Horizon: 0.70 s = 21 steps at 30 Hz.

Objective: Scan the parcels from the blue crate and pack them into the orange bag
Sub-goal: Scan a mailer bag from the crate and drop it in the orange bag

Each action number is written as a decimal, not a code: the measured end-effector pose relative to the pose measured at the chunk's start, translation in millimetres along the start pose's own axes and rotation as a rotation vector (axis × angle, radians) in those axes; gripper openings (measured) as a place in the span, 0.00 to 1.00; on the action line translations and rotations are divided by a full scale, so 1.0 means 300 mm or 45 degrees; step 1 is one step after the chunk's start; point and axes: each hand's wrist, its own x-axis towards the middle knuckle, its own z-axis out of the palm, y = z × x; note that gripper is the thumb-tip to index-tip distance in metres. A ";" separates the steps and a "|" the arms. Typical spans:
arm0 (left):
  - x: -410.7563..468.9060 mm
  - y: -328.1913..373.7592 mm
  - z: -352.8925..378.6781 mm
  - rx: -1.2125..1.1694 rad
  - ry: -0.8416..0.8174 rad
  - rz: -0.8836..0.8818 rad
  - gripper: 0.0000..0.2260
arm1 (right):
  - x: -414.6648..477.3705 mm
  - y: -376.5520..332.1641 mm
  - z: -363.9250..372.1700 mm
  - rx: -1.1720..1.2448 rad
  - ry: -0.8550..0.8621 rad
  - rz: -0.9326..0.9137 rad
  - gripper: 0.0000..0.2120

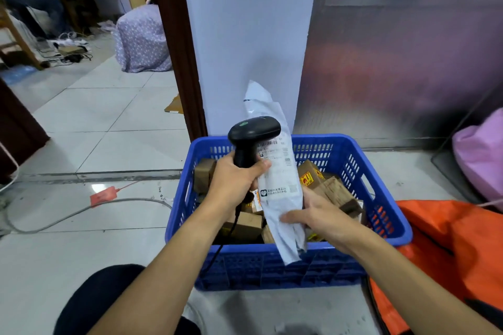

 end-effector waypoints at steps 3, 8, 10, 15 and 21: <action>-0.026 -0.001 0.031 -0.092 -0.045 0.000 0.05 | -0.062 -0.014 0.002 -0.129 -0.015 -0.023 0.27; -0.075 -0.048 0.083 -0.221 -0.213 -0.071 0.06 | -0.143 -0.014 -0.021 -0.032 0.106 -0.041 0.15; -0.092 -0.052 0.115 -0.220 -0.246 -0.067 0.06 | -0.155 -0.001 -0.038 0.044 0.170 -0.020 0.14; -0.111 -0.030 0.148 -0.175 -0.325 0.005 0.05 | -0.178 0.017 -0.082 0.174 0.214 -0.052 0.11; -0.102 -0.058 0.122 -0.088 -0.203 0.015 0.07 | -0.156 0.017 -0.102 0.108 0.179 -0.020 0.12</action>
